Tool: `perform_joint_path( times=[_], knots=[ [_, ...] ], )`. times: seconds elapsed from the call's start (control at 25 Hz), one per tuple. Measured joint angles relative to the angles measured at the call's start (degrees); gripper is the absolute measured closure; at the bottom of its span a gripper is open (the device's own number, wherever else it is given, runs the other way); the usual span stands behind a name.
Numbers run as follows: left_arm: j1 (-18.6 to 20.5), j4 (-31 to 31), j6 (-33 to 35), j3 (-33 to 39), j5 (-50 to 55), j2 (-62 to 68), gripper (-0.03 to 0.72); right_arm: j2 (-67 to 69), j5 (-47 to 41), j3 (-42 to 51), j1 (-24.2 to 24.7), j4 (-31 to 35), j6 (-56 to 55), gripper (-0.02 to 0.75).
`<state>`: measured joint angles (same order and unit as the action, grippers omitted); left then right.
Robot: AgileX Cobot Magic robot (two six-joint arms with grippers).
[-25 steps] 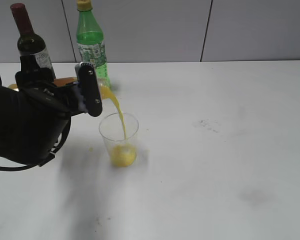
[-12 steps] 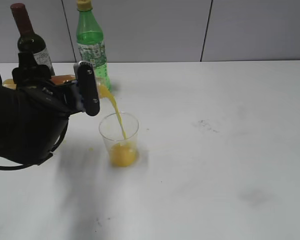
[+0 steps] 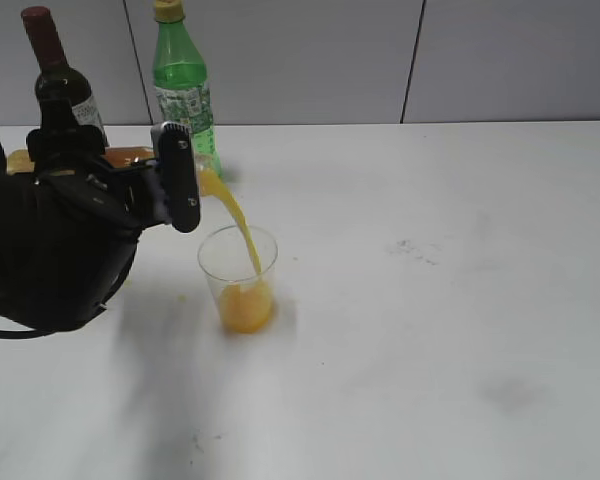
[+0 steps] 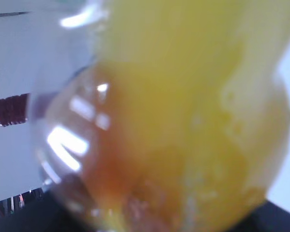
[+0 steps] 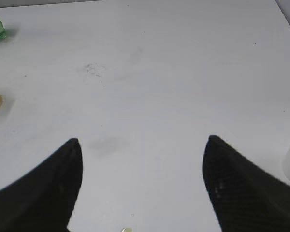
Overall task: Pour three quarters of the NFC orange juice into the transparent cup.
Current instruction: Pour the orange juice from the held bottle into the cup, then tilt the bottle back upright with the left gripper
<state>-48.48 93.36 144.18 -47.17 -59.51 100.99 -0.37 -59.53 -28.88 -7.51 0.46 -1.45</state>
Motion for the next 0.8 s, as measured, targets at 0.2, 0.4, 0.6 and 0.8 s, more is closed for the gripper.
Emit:
perform_joint_path(
  times=[0.2,0.4,0.6,0.8],
  knots=[
    [0.0,-0.57,0.1,0.8,-0.46,0.0,0.211,0.0,0.0,0.0,0.0,0.0,0.0,0.147],
    [0.0,-0.85,0.15,0.93,-2.21,0.0,0.211,0.0,0.0,0.0,0.0,0.0,0.0,0.147],
    [0.0,-1.6,0.15,0.98,-2.53,0.0,0.211,0.0,0.0,0.0,0.0,0.0,0.0,0.147],
    [-0.05,-2.16,0.17,0.98,-2.64,0.0,0.211,0.0,0.0,0.0,0.0,0.0,0.0,0.147]
  ],
)
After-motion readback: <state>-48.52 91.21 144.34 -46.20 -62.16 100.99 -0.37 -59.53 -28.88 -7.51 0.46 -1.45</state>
